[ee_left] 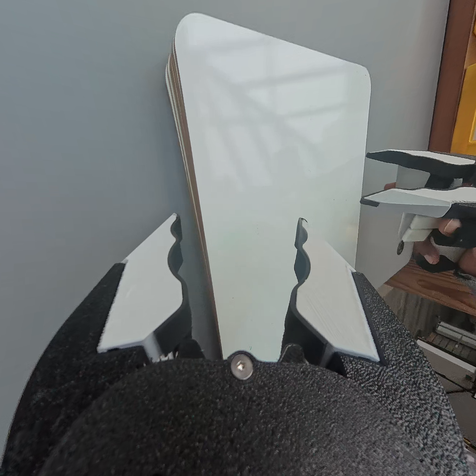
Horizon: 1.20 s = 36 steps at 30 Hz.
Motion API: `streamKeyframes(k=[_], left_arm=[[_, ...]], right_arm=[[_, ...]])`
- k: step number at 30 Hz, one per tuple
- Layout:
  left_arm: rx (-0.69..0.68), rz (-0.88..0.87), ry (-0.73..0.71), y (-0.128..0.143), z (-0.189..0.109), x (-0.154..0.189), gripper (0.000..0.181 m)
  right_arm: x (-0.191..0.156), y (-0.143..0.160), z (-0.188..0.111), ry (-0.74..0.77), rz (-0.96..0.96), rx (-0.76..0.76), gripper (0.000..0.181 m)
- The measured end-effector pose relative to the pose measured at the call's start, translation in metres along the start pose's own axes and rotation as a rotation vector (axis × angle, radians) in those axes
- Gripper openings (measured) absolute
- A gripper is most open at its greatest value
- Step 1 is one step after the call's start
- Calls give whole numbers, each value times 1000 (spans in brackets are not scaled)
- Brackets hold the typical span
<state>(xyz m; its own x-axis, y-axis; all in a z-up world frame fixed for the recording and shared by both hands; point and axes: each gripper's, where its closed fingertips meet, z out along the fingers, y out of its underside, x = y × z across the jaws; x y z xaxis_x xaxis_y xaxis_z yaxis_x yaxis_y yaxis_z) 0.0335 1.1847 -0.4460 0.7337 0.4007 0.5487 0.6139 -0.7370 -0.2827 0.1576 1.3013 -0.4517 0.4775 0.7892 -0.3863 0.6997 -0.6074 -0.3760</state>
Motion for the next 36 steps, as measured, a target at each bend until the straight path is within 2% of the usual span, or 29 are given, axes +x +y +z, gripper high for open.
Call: streamKeyframes(k=[3, 7, 12, 14, 28, 30, 32, 34, 36], left_arm=[[-47, -44, 5, 36, -12, -3, 90], [-108, -96, 9, 97, -26, 1, 90], [-147, -135, 32, 154, -24, 21, 90], [-117, -119, 12, 156, -22, 25, 89], [-130, -75, -95, 160, -13, 33, 110], [-122, -83, -103, 159, -12, 33, 109], [-90, -86, -106, 157, -13, 29, 99], [-13, -79, -93, 153, -17, 24, 89], [109, -46, -95, 143, -31, 21, 88]], right_arm=[[-4, 27, -11, -13, 27, -20, 116], [-26, 84, -25, -15, 60, -41, 120], [-61, 151, -32, -18, 112, -63, 122], [-72, 165, -30, -31, 150, -63, 122], [-95, 166, -19, -6, 130, -3, 154], [-95, 166, -20, -9, 127, 0, 154], [-92, 167, -21, -4, 111, -3, 149], [-86, 168, -24, -15, 99, 2, 138], [-79, 165, -31, -3, 61, 32, 135]])
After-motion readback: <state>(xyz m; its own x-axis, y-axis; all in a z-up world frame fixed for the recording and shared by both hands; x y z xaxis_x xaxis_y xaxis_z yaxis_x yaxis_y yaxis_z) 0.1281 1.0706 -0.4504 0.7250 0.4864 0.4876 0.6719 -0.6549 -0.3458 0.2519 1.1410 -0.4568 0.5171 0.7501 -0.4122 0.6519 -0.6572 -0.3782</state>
